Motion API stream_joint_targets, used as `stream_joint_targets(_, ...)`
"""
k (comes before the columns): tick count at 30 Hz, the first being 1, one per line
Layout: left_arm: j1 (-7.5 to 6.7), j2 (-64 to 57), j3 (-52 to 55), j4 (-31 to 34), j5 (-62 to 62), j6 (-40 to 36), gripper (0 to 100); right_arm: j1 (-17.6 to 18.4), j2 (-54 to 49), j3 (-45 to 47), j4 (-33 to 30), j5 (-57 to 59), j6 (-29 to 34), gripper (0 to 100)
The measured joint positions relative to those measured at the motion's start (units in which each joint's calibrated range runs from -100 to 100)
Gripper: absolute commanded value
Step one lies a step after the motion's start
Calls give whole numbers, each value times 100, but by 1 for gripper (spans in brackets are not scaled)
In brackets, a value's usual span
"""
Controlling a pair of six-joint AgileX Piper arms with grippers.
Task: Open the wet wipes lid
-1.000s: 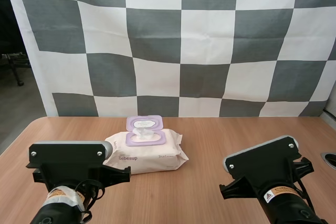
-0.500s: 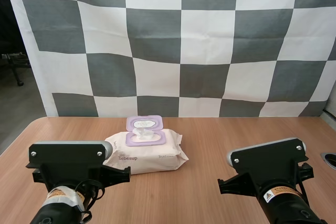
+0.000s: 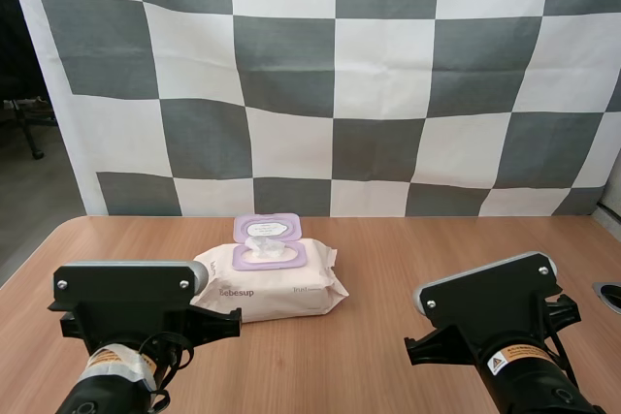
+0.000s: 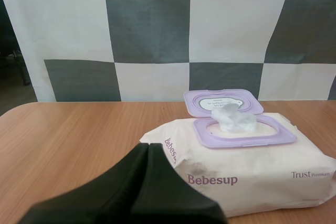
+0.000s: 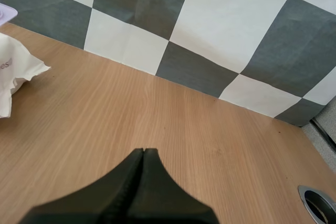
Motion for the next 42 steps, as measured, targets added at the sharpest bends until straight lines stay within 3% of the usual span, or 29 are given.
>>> stream_joint_targets(10,0,0,0,0,-22,0,0,371,0,0,0,0,0,0)
stream_joint_targets(18,0,0,0,0,-22,0,0,373,-46,0,0,0,0,0)
stream_joint_targets(26,0,0,0,0,-43,0,0,384,-803,0,18,-218,0,0)
stream_joint_targets(42,0,0,0,0,-43,0,0,384,-803,0,18,-218,0,0)
